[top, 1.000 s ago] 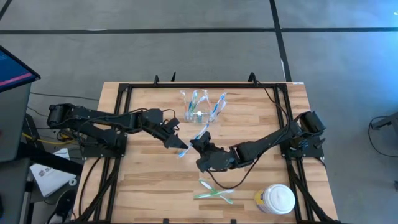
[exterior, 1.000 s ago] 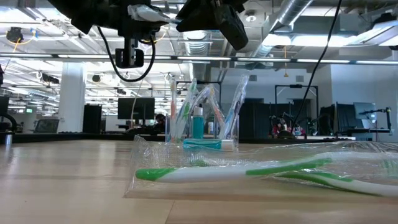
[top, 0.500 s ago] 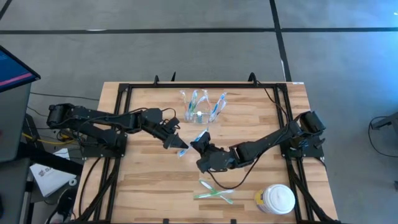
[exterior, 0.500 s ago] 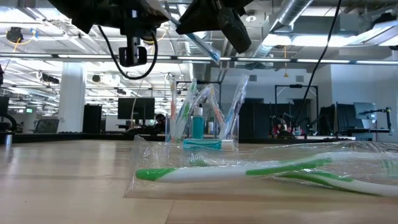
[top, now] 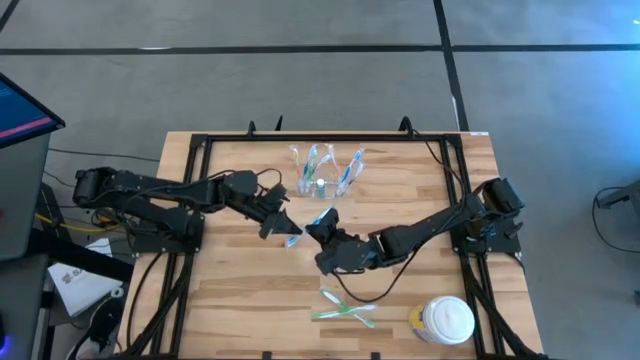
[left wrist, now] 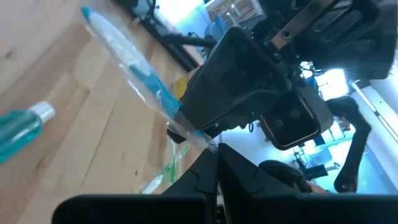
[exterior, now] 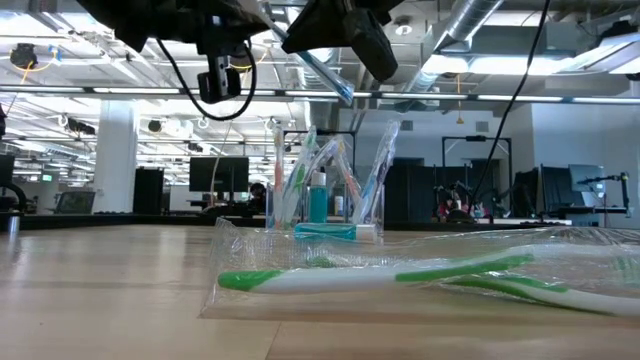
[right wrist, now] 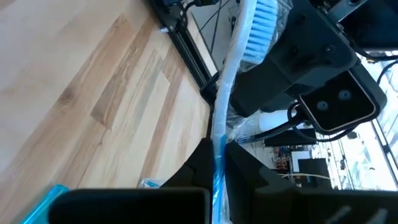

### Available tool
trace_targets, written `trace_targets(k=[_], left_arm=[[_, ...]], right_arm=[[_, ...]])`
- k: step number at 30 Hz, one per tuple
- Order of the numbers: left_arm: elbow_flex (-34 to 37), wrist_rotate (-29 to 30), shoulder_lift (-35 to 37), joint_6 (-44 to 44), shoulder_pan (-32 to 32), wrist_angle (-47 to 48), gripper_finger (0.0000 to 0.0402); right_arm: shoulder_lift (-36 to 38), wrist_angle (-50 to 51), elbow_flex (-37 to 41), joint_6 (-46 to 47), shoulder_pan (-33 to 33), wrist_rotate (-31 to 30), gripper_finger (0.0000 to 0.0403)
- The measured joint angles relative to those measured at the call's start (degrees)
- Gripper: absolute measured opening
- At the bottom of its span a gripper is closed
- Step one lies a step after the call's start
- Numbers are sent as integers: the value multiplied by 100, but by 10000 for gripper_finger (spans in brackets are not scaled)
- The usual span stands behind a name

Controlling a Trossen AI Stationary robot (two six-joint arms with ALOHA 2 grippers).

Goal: Pick & Place toothbrushing station
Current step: Put the blue toothbrush into the transparent organizer

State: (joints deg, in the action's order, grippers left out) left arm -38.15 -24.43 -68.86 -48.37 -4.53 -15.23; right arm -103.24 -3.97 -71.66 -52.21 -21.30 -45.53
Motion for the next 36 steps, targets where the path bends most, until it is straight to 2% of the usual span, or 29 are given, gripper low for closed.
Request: trace_targets(k=[12, 20, 29, 36], left_arm=[[0, -249, 142, -3, -66, -81, 1], [-11, -262, 263, 147, -144, -100, 15], [-9, -278, 379, 795, -167, -30, 17], [0, -274, 600, 1189, -153, -42, 17]], right_arm=[[-1, 26, -1, 69, -7, 22, 9], [-22, 95, 22, 125, -48, 55, 9], [-21, 73, 21, 810, 10, 76, 9], [119, 241, 114, 1618, 236, 509, 9]])
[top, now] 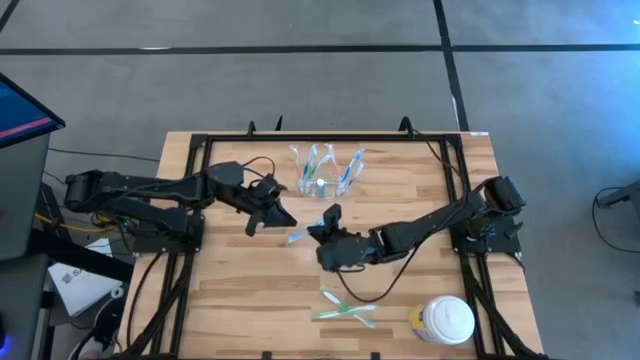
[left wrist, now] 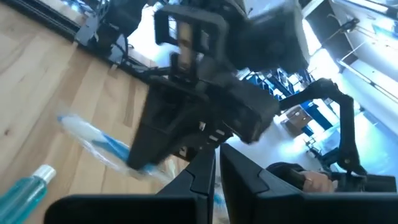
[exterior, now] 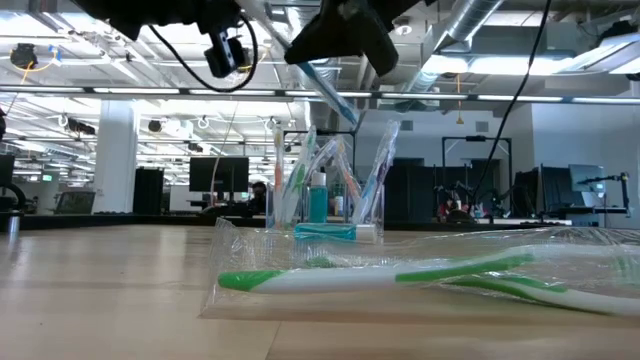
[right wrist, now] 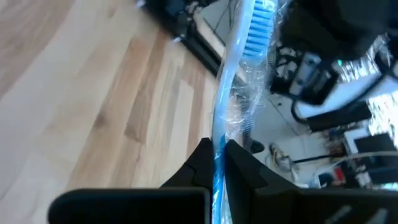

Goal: Pick & Place toothbrushing station
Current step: Put the blue toothbrush into the transparent organizer

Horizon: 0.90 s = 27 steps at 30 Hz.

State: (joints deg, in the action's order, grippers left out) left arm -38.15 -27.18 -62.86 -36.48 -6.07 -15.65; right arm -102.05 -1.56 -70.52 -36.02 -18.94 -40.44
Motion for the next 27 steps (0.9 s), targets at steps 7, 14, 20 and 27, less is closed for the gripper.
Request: trace_targets(k=[7, 14, 20, 27], left_arm=[[240, 311, 302, 181, 2, -55, 17], [588, 675, 602, 377, 4, -5, 17], [756, 973, 709, 692, 4, -73, 17], [754, 1157, 704, 1093, 4, -115, 17]], right_arm=[[578, -323, 535, 645, 212, 338, 8], [1235, -1618, 1484, 1047, 494, 834, 9], [1603, -2901, 2283, 1343, 809, 1233, 8], [1662, -4045, 2902, 1735, 1222, 1360, 8]])
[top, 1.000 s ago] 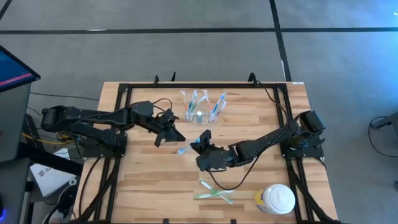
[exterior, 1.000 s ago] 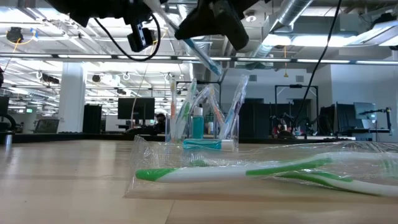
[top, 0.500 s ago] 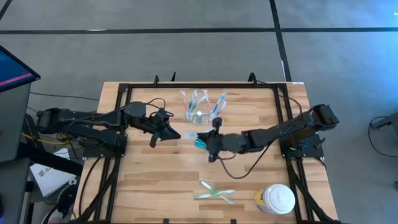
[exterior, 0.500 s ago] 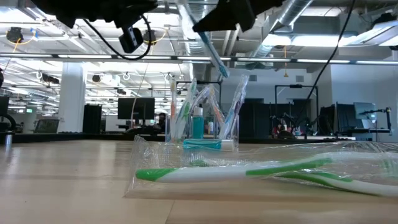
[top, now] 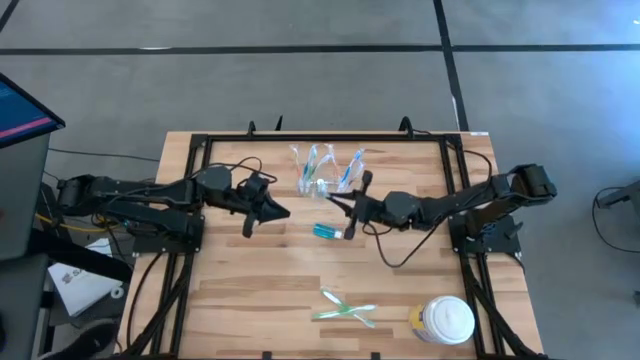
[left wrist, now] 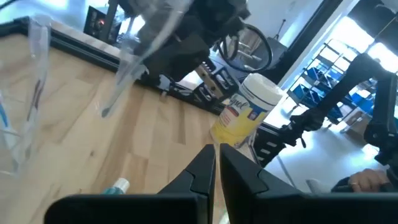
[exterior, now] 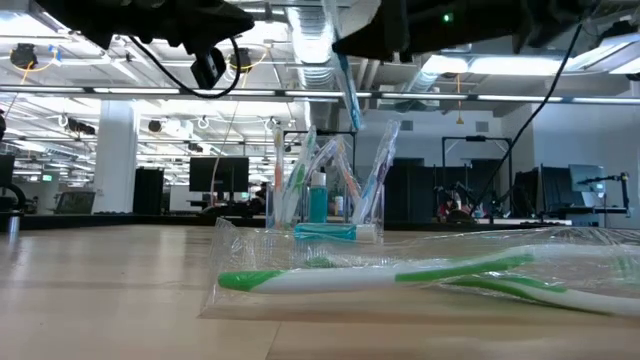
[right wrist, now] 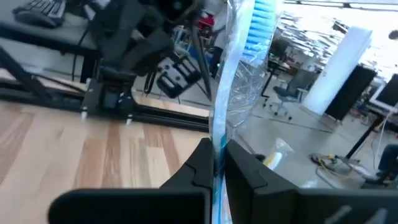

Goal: Pick & Place toothbrushing station
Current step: Put the blue toothbrush into the transparent organizer

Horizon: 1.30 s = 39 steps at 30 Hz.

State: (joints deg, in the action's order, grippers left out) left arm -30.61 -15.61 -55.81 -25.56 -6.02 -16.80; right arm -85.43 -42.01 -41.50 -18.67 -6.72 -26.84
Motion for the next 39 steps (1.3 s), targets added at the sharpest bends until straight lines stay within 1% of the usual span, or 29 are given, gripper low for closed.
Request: trace_targets(k=[6, 10, 19, 23, 27, 32, 35, 39], left_arm=[[0, 132, -1, 276, 0, -2, 17], [0, 352, -2, 459, 52, -2, 17], [0, 478, -2, 629, 52, 0, 17], [0, 659, -4, 629, 52, 0, 17], [0, 799, -4, 629, 52, 0, 17], [0, 815, -4, 629, 52, 0, 17], [49, 844, -4, 629, 86, -26, 17], [225, 1032, -7, 629, 172, -41, 17]], right_arm=[[0, -472, 306, 506, 316, 149, 8], [0, -833, 473, 753, 445, 150, 8], [-4, -1440, 935, 1073, 542, 144, 8], [-4, -1500, 1109, 1321, 702, 103, 8], [-23, -1543, 1126, 1420, 793, 108, 8], [-184, -1612, 1131, 1471, 873, 130, 8], [-498, -1864, 1136, 1559, 970, 128, 8], [-1002, -2537, 1129, 1573, 1081, 130, 8]])
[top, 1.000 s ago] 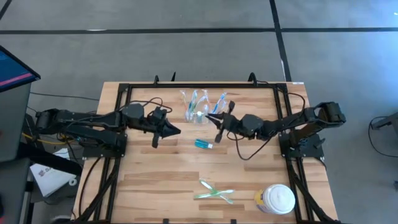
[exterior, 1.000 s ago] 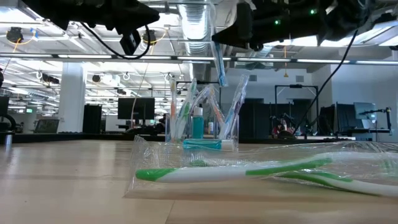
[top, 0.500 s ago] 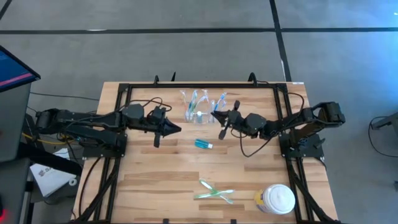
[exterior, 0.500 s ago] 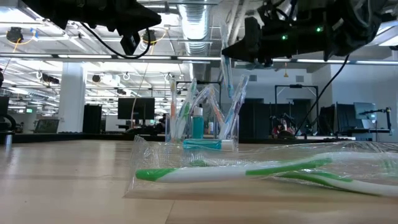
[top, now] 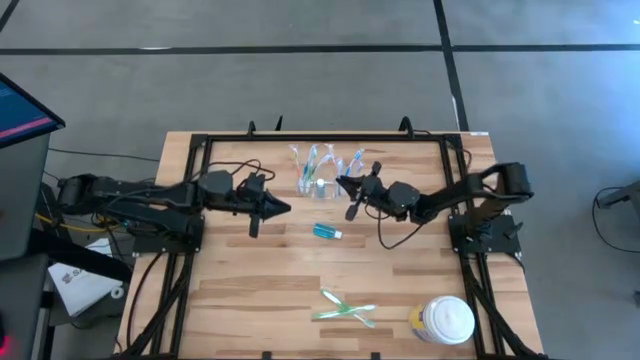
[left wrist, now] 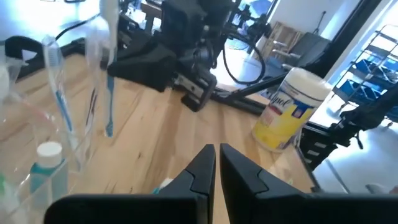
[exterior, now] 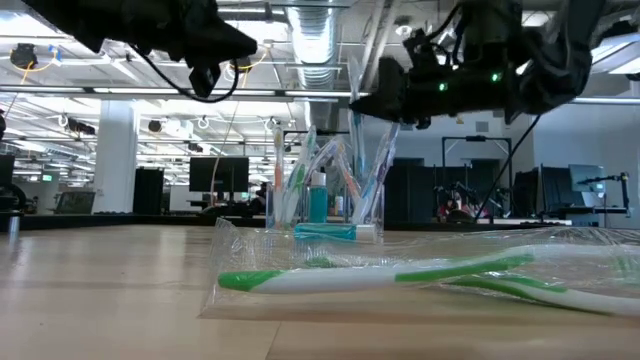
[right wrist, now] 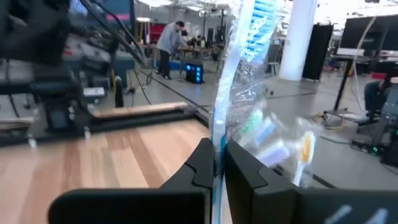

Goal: Pick & Place toothbrushing station
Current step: Put the blue toothbrush into the transparent organizer

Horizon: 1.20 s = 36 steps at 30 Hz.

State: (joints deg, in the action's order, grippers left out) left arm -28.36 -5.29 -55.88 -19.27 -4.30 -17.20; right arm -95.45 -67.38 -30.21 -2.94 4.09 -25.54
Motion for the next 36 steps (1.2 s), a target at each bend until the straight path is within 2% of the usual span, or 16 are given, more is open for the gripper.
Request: trace_targets(k=[3, 10, 16, 36], left_arm=[[153, 161, 0, 0, 70, -98, 17], [426, 282, 2, -4, 117, -484, 17], [639, 281, 0, -4, 117, -913, 17], [665, 275, 0, -7, 117, -1009, 17]], right_arm=[[-322, -541, 6, -4, 69, 0, 8], [-424, -831, 1, -29, 235, -11, 8], [-421, -819, -1, -48, 356, -46, 8], [-421, -628, -1, 152, 471, -48, 8]])
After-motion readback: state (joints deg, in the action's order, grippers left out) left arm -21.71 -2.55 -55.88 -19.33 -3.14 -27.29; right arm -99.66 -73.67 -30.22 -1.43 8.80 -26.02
